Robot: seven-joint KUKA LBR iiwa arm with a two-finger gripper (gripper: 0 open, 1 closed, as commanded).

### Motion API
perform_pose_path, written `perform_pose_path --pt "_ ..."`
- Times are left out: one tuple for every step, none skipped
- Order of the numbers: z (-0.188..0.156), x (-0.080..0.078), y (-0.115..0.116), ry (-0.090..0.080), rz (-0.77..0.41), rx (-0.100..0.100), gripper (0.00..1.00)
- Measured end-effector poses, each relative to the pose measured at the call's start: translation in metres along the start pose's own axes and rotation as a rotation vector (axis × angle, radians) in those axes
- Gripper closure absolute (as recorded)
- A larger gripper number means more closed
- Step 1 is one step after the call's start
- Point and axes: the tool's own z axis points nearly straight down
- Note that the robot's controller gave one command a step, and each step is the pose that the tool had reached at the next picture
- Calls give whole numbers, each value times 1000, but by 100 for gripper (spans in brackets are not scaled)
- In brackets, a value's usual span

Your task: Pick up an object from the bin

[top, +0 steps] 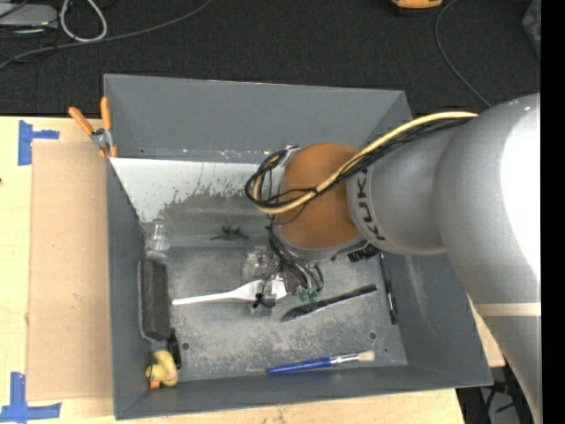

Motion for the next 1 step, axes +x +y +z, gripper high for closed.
perform_pose_path --pt "-8 1 0 1 1 0 100"
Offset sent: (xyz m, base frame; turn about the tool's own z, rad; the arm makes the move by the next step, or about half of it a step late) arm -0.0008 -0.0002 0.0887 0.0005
